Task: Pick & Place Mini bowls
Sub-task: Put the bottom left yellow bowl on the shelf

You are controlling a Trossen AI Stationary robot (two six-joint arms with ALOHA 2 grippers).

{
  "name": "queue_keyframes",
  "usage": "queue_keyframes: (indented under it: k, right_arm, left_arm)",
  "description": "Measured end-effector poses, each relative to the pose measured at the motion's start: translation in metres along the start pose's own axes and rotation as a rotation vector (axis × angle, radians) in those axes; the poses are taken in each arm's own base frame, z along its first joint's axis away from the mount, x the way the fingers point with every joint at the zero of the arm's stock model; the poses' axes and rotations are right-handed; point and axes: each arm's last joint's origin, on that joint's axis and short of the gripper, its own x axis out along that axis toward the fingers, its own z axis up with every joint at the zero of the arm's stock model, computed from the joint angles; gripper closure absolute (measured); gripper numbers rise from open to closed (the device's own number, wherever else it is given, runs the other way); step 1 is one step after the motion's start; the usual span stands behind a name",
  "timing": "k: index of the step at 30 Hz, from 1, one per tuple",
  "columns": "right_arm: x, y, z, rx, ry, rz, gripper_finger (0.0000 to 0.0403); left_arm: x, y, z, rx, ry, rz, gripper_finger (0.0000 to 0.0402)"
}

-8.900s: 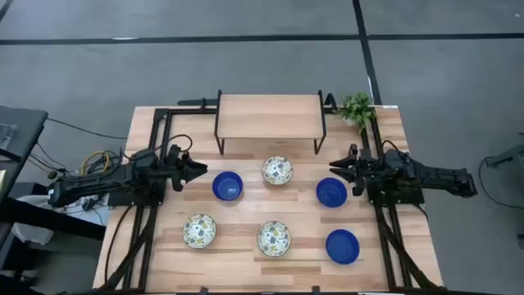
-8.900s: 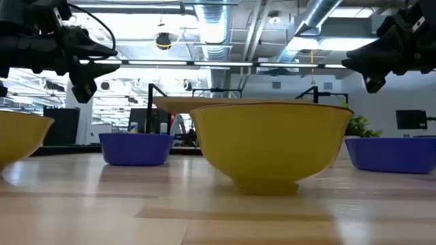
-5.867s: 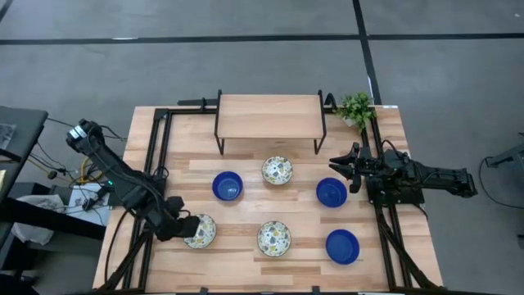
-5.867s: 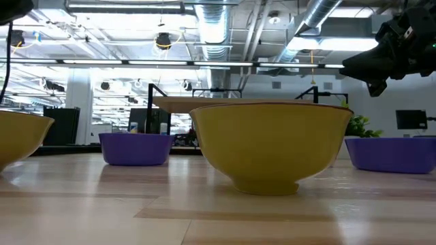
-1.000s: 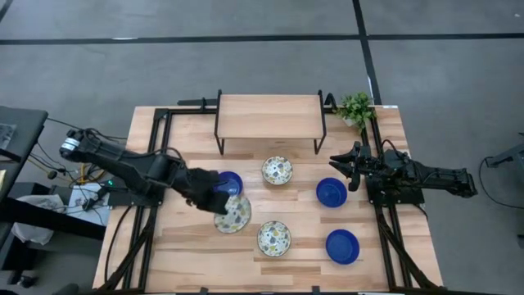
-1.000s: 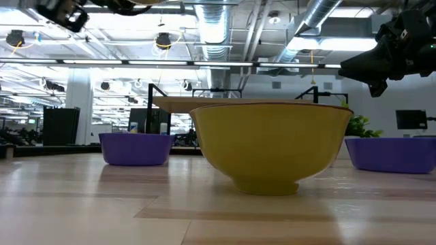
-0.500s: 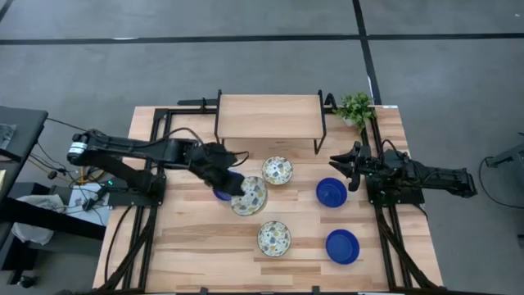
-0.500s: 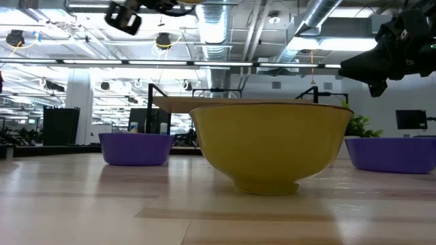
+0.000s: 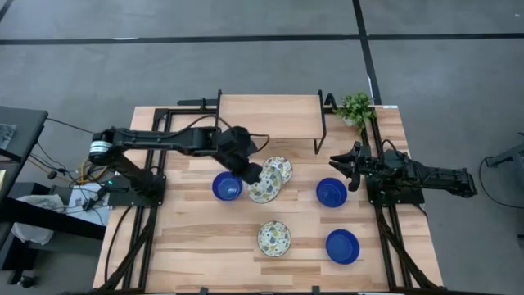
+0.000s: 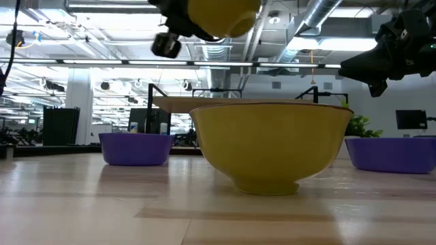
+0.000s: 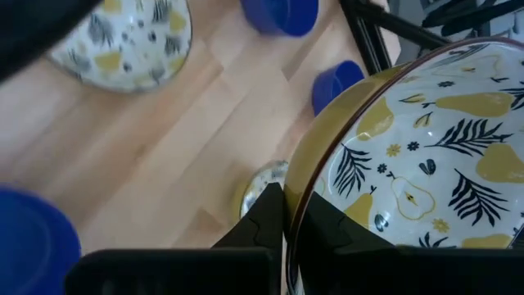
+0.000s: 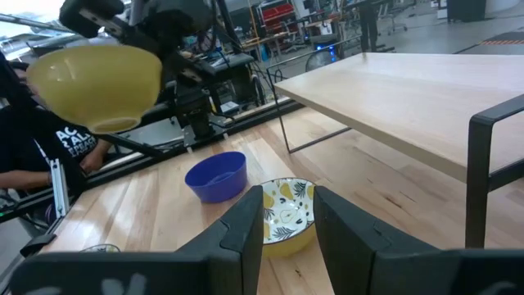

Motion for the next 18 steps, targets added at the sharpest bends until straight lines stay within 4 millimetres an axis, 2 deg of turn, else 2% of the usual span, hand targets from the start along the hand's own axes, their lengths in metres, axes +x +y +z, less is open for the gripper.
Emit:
queue_keyframes:
  k: [6,18]
  right_arm:
    - [0.0,0.0,0.0,0.0,0.0,0.0,0.0305]
    - [0.0,0.0,0.0,0.0,0.0,0.001,0.0305]
  left_arm:
    - [-0.009,0.005,0.03,0.052,-0.096,0.024,0.039]
    - [-0.069,0.035,0.087,0.073,-0.342,0.176,0.039]
